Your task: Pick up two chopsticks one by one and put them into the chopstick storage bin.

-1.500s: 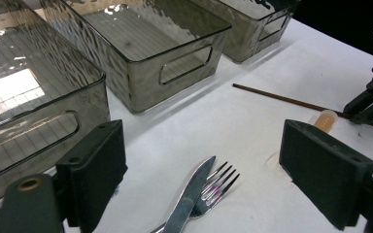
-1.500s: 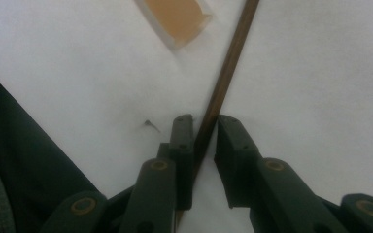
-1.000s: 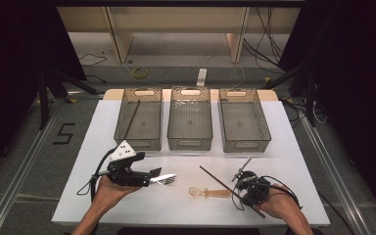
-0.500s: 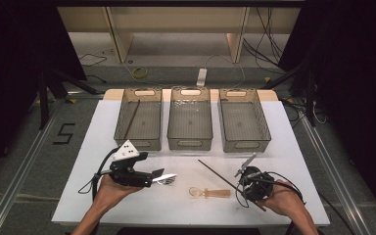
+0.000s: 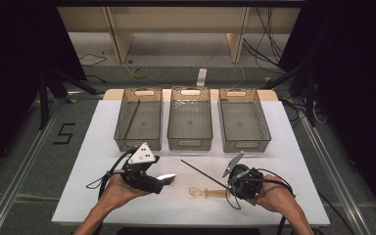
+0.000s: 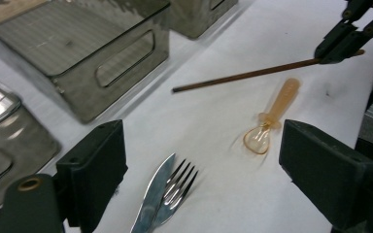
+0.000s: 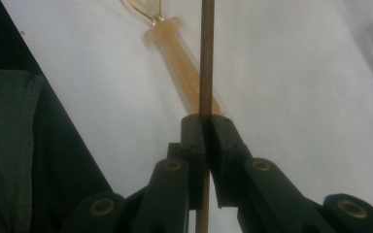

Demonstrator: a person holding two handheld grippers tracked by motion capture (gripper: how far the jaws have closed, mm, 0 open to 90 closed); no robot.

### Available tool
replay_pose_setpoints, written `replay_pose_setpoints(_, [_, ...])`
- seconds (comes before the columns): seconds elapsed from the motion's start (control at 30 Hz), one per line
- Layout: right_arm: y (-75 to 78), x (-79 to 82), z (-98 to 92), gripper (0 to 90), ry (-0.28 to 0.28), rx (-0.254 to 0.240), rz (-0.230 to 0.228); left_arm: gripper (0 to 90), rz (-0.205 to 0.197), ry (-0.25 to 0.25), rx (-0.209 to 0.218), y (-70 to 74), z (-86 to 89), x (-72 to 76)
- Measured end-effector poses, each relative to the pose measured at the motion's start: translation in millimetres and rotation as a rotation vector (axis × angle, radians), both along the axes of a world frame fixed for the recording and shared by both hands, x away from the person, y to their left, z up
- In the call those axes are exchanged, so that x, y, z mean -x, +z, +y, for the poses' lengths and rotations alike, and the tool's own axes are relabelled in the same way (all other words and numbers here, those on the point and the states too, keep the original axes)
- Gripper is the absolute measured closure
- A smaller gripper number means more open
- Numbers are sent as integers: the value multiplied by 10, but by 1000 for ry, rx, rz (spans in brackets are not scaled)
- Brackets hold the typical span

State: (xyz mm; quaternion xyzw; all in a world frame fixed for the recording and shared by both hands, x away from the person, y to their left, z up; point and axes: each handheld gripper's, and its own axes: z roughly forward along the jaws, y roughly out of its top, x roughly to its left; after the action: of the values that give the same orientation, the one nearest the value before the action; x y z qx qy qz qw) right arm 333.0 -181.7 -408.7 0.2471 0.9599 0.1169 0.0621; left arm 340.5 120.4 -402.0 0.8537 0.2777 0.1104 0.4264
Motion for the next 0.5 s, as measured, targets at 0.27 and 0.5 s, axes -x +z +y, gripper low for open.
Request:
replay_pose_setpoints(0.27, [62, 45, 169, 854, 95, 2, -28, 174, 20, -127, -73, 9, -355, -45])
replay_pose_setpoints(0.5, [106, 55, 237, 854, 151, 0, -33, 207, 35, -195, -147, -11, -566, -27])
